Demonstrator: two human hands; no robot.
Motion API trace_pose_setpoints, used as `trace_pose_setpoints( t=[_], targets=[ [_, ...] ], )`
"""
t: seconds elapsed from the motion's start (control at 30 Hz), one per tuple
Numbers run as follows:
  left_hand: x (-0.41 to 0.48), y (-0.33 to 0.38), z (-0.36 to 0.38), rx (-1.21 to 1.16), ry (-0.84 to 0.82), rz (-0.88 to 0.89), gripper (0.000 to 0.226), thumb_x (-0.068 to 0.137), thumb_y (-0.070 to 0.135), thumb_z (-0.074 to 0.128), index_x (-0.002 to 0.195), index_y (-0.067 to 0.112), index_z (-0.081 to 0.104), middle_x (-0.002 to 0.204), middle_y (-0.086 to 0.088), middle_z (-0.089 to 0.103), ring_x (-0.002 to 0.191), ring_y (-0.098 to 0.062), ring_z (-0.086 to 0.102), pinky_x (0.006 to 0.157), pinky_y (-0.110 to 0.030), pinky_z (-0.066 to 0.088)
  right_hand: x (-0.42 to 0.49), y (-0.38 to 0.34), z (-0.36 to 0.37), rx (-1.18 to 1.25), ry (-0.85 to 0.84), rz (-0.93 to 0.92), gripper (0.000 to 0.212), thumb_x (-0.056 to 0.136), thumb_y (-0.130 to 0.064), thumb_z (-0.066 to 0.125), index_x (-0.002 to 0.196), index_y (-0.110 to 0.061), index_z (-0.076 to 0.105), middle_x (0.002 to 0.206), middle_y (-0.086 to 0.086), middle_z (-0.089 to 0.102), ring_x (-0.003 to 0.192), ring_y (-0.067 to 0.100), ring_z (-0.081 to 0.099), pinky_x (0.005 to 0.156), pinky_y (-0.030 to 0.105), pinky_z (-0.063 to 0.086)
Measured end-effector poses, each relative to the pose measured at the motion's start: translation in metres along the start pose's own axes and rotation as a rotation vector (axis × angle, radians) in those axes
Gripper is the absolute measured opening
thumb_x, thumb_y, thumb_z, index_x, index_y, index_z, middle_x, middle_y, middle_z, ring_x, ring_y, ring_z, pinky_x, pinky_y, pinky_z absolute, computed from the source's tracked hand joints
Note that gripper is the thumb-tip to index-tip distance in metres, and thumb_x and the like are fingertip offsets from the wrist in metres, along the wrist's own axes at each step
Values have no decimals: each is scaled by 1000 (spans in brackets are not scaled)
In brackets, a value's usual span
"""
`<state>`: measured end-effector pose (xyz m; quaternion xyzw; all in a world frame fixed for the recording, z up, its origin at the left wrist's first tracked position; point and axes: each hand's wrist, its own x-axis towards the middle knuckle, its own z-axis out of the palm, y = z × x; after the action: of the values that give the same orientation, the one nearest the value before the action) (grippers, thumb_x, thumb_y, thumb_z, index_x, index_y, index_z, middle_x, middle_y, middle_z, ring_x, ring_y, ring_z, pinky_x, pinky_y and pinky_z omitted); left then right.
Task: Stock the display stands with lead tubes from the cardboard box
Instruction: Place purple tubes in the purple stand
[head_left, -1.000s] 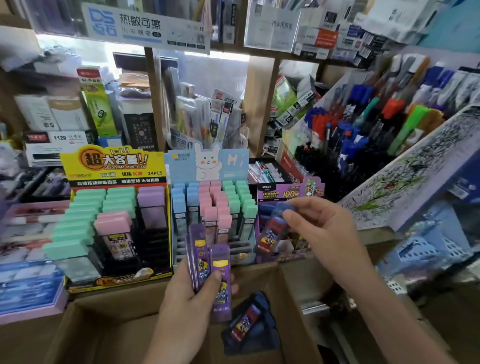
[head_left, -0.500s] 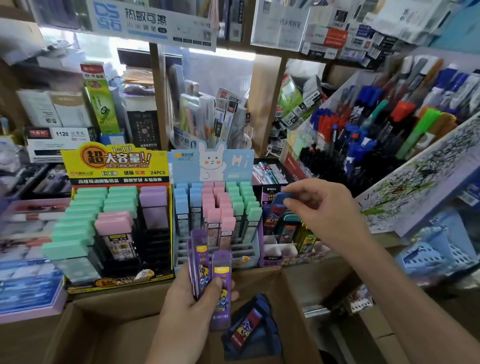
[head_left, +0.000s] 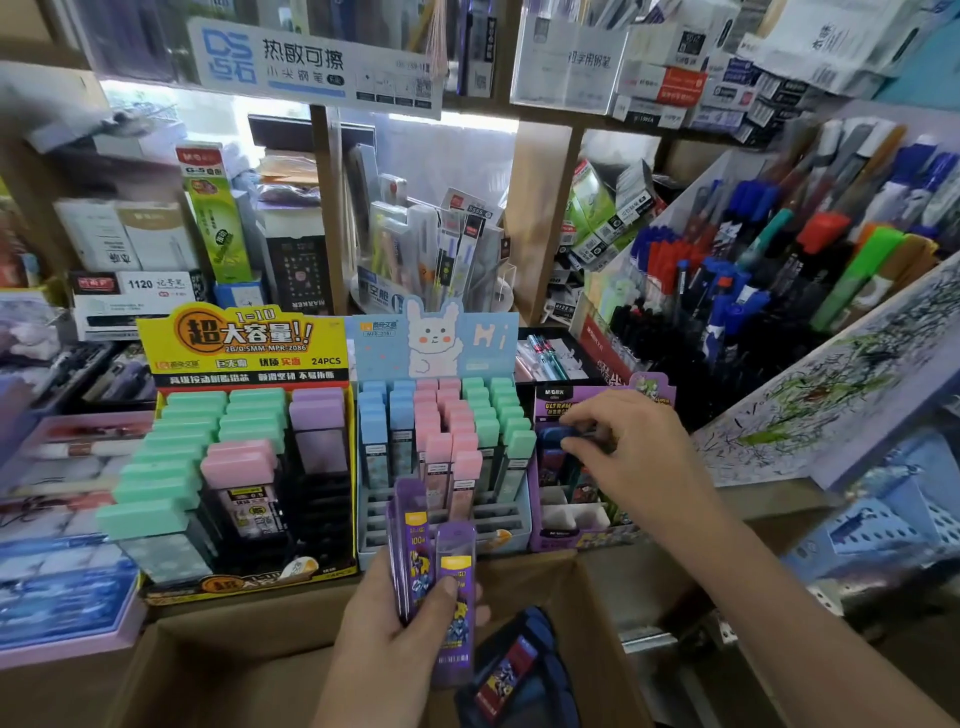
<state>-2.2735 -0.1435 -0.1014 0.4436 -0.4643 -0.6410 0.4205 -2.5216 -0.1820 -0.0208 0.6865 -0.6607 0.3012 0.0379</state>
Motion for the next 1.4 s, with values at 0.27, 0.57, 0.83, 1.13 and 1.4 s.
trace_pose_setpoints(
  t=[0.27,0.57,0.83,1.13,1.4],
  targets=[
    [2,-1,-1,-8,4,-15,33,95,2,62,119,24,62,90,-10,79,82,-26,78,71,-34,64,-1,-7,4,-170,-7,-39,13,83,-16,84,95,-13,81,91,-1,69,94,22,62,86,38,55],
    [4,-1,-2,-26,-9,15,36,91,8,65,123,24,60,95,-8,79,85,-27,78,74,-36,63,-13,-18,3,44,143,-5,13,85,-11,80,97,-16,78,95,-8,66,88,3,58,79,17,49],
    [2,3,1,-59,-16,64,32,86,19,68,117,27,65,96,-4,80,83,-27,78,62,-27,61,-34,-31,11,578,12,205,14,94,-18,72,98,-31,76,80,-10,75,69,11,71,61,22,58],
    [1,2,4,-26,-25,100,23,78,29,72,101,31,75,87,-10,79,80,-26,78,60,-29,61,-47,-49,20,852,-405,284,17,89,-43,75,102,-31,77,86,0,78,60,13,69,48,18,49],
    [-2,4,5,-36,-41,71,29,77,29,71,105,21,74,91,-10,79,83,-26,77,60,-28,59,-48,-46,13,954,-321,360,10,93,-21,75,99,-13,77,80,10,77,61,18,68,49,22,50]
  ],
)
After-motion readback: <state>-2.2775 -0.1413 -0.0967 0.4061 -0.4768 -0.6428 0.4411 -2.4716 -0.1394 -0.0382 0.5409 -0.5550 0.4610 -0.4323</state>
